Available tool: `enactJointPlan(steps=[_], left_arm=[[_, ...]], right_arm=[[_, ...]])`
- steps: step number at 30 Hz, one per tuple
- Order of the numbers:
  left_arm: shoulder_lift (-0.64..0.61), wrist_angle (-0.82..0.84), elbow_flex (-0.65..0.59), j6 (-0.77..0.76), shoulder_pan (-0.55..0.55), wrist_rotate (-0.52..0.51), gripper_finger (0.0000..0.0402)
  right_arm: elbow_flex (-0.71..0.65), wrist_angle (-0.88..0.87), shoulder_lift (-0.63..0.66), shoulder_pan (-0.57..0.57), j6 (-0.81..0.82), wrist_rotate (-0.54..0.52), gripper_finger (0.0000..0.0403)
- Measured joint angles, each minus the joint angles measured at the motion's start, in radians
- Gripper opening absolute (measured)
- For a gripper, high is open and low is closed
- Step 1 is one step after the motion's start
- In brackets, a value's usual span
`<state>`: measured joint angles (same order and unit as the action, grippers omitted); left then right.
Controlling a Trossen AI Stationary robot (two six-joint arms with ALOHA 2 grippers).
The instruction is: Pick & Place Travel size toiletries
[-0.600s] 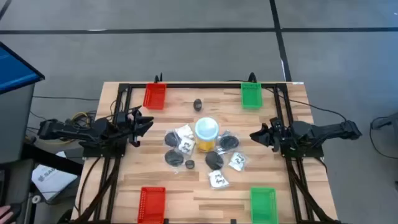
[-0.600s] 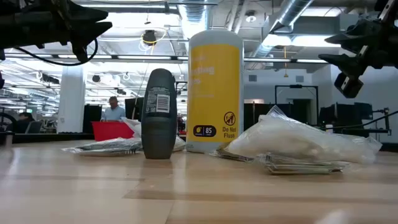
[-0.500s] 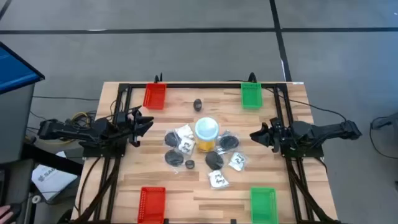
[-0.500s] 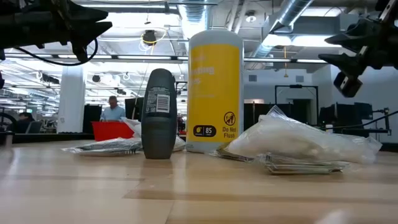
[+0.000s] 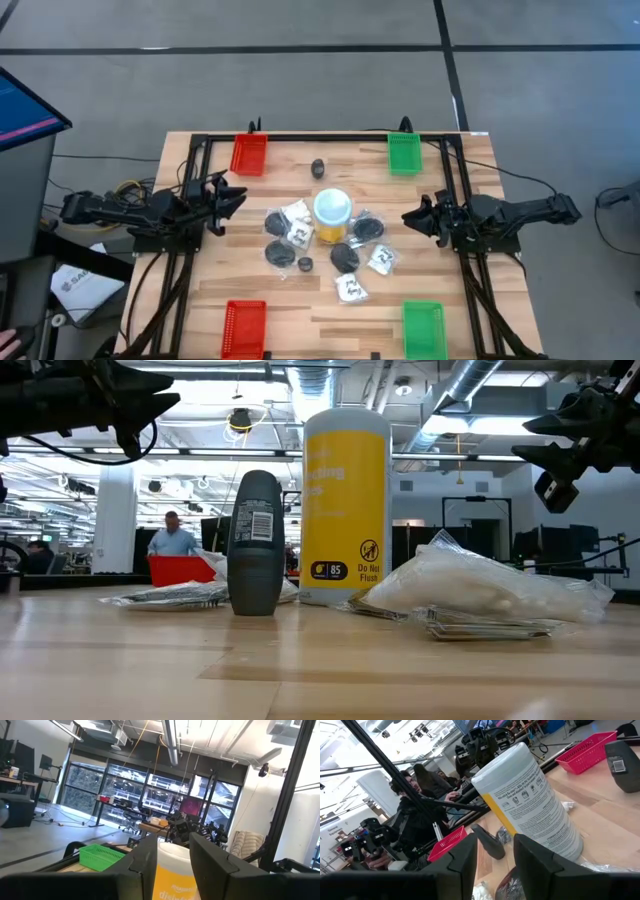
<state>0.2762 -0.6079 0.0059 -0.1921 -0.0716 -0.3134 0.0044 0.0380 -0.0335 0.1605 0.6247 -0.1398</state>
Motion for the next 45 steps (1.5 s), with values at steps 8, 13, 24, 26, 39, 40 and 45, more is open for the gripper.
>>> enactJointPlan(steps=[8, 13, 24, 26, 39, 40, 45], left_arm=[[0.075, -0.007, 0.000, 0.000, 0.000, 0.075, 0.0106], [0.160, -0.039, 0.000, 0.000, 0.000, 0.123, 0.0106], [0.476, -0.167, 0.062, -0.006, -0.049, 0.280, 0.0106], [0.548, -0.166, 0.098, 0.001, -0.070, 0.280, 0.0106], [0.927, -0.168, 0.277, 0.061, -0.190, 0.267, 0.0106], [0.947, -0.170, 0.290, 0.063, -0.197, 0.259, 0.0108], [1.030, -0.171, 0.342, 0.061, -0.220, 0.250, 0.0136]], right_arm=[[0.000, 0.000, 0.000, 0.000, 0.000, 0.000, 0.0119], [0.000, 0.000, 0.000, 0.000, -0.007, 0.000, 0.0119], [0.000, 0.000, 0.000, 0.000, -0.007, 0.001, 0.0119], [0.000, 0.000, 0.000, 0.000, -0.006, 0.001, 0.0119], [0.000, 0.000, 0.000, 0.004, -0.006, 0.001, 0.0119], [0.000, 0.000, 0.000, 0.004, -0.006, 0.001, 0.0119], [0.000, 0.000, 0.000, 0.004, -0.005, 0.002, 0.0119]])
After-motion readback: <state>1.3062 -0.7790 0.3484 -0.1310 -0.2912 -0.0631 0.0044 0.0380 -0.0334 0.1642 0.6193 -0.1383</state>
